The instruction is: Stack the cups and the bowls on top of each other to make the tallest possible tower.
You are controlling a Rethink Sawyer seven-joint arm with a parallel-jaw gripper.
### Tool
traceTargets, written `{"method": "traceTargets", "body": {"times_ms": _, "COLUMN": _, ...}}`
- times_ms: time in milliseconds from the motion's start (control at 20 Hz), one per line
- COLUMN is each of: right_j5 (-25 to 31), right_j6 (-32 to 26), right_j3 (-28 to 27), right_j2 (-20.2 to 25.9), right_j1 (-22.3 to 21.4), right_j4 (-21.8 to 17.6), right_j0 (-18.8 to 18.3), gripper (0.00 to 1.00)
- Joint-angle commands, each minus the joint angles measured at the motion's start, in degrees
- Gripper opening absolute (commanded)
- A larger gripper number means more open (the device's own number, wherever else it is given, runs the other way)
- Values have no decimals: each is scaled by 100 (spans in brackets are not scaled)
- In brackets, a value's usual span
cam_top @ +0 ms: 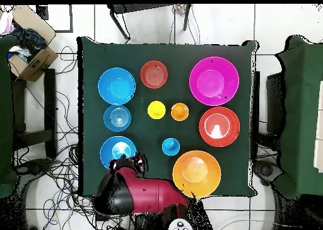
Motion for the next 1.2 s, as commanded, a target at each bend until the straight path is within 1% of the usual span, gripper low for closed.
{"method": "traceTargets", "body": {"times_ms": 50, "right_j5": -175, "right_j6": 428, "right_j3": -43, "right_j2": -236, "right_j1": 959, "right_j4": -736, "right_j0": 141, "gripper": 100}}
{"method": "traceTargets", "body": {"times_ms": 150, "right_j5": -181, "right_j6": 395, "right_j3": -137, "right_j2": -354, "right_j1": 1104, "right_j4": -882, "right_j0": 137, "gripper": 100}}
{"method": "traceTargets", "body": {"times_ms": 250, "right_j5": -273, "right_j6": 390, "right_j3": -111, "right_j2": -392, "right_j1": 1163, "right_j4": -1062, "right_j0": 35, "gripper": 100}}
{"method": "traceTargets", "body": {"times_ms": 400, "right_j5": -447, "right_j6": 364, "right_j3": 3, "right_j2": -376, "right_j1": 1240, "right_j4": -1429, "right_j0": -241, "gripper": 100}}
{"method": "traceTargets", "body": {"times_ms": 500, "right_j5": -685, "right_j6": 371, "right_j3": -12, "right_j2": -374, "right_j1": 1388, "right_j4": -1710, "right_j0": -393, "gripper": 100}}
{"method": "traceTargets", "body": {"times_ms": 700, "right_j5": -1009, "right_j6": 461, "right_j3": -160, "right_j2": -463, "right_j1": 1767, "right_j4": -2109, "right_j0": -560, "gripper": 100}}
{"method": "traceTargets", "body": {"times_ms": 850, "right_j5": -1149, "right_j6": 410, "right_j3": -341, "right_j2": -602, "right_j1": 1962, "right_j4": -2415, "right_j0": -592, "gripper": 100}}
{"method": "traceTargets", "body": {"times_ms": 950, "right_j5": -1163, "right_j6": 361, "right_j3": -439, "right_j2": -549, "right_j1": 1971, "right_j4": -2574, "right_j0": -627, "gripper": 100}}
{"method": "traceTargets", "body": {"times_ms": 1050, "right_j5": -1060, "right_j6": 303, "right_j3": -539, "right_j2": -400, "right_j1": 1922, "right_j4": -2694, "right_j0": -724, "gripper": 100}}
{"method": "traceTargets", "body": {"times_ms": 1150, "right_j5": -875, "right_j6": 281, "right_j3": -626, "right_j2": -261, "right_j1": 1851, "right_j4": -2745, "right_j0": -832, "gripper": 100}}
{"method": "traceTargets", "body": {"times_ms": 1200, "right_j5": -829, "right_j6": 252, "right_j3": -695, "right_j2": -199, "right_j1": 1902, "right_j4": -2819, "right_j0": -954, "gripper": 100}}
